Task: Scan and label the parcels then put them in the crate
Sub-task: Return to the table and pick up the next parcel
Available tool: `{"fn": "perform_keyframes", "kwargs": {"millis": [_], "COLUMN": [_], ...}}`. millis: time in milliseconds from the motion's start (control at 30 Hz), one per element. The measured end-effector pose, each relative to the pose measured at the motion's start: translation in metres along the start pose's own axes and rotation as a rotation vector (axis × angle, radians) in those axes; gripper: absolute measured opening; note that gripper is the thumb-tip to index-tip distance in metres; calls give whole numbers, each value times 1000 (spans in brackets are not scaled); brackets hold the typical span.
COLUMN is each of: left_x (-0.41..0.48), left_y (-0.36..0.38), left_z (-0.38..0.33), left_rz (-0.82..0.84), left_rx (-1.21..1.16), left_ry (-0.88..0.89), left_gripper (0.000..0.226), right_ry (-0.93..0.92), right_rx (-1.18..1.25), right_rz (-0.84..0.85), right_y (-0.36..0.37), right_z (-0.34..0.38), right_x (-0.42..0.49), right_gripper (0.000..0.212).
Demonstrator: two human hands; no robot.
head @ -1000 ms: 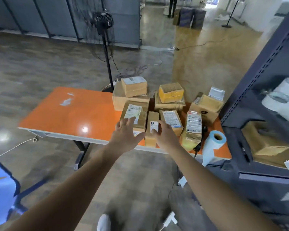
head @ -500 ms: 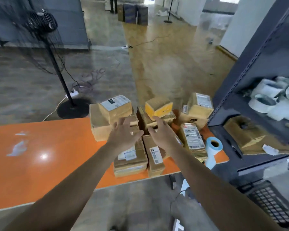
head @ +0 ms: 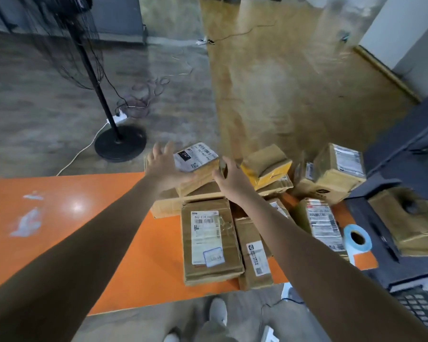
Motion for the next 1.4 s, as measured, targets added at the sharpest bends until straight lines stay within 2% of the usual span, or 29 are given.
{"fn": "perform_keyframes", "kwargs": {"millis": [200, 300, 367, 433, 567, 633, 700, 800, 867, 900, 1000, 1067, 1133, 1200, 1300, 1400], "left_x": [23, 15, -1, -16, -45, -57, -65, -74, -82, -86, -96, -100, -103, -103, -101, -103], "left_y": [13, 4, 0, 1, 6, 12, 25, 49, 70, 83, 119, 140, 156, 168, 185, 202], "left_z": [4, 0, -6, -12, -34, -50, -63, -79, -89, -94, -107, -117, -128, -139, -155, -169], "left_rz": [152, 28, -65, -118, -136, -117, -67, 77, 229, 307, 500, 573, 611, 607, 565, 506], "left_rx": [-42, -10, -30, -111, -225, -256, -328, -534, -690, -762, -876, -898, -896, -912, -915, -948], "left_ry": [35, 32, 41, 61, 135, 183, 228, 196, 153, 131, 65, 48, 61, 59, 53, 26], "left_gripper": [113, 113, 119, 119, 112, 100, 84, 62, 38, 32, 48, 63, 69, 70, 71, 57], "right_ry": [26, 34, 52, 85, 106, 112, 103, 96, 109, 108, 105, 115, 124, 118, 111, 181], "right_rx": [90, 247, 455, 647, 743, 779, 778, 769, 742, 717, 683, 673, 676, 664, 632, 604], "right_rz": [43, 27, 25, 42, -43, -107, -162, -229, -240, -250, -292, -320, -316, -331, -318, -317], "right_y": [11, 9, 7, 4, -9, -20, -36, -60, -67, -69, -80, -88, -94, -102, -114, -125], "right_z": [-2, 1, 5, 9, 5, -6, -19, -46, -60, -71, -101, -113, -127, -142, -167, -204], "right_x": [22, 19, 15, 6, -15, -29, -48, -81, -100, -107, -124, -137, -142, -146, -154, -165], "right_gripper": [60, 52, 44, 47, 58, 61, 53, 39, 47, 52, 59, 51, 45, 43, 28, 51]}}
Point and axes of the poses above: each hand's wrist, its own x-axis towards the middle knuckle, its own y-axis out of the palm, z = x × y, the point moved 8 cm from there along x, towards the middle knuckle, and after that the axes turned 8 degrees about z, right-handed, at the moved point
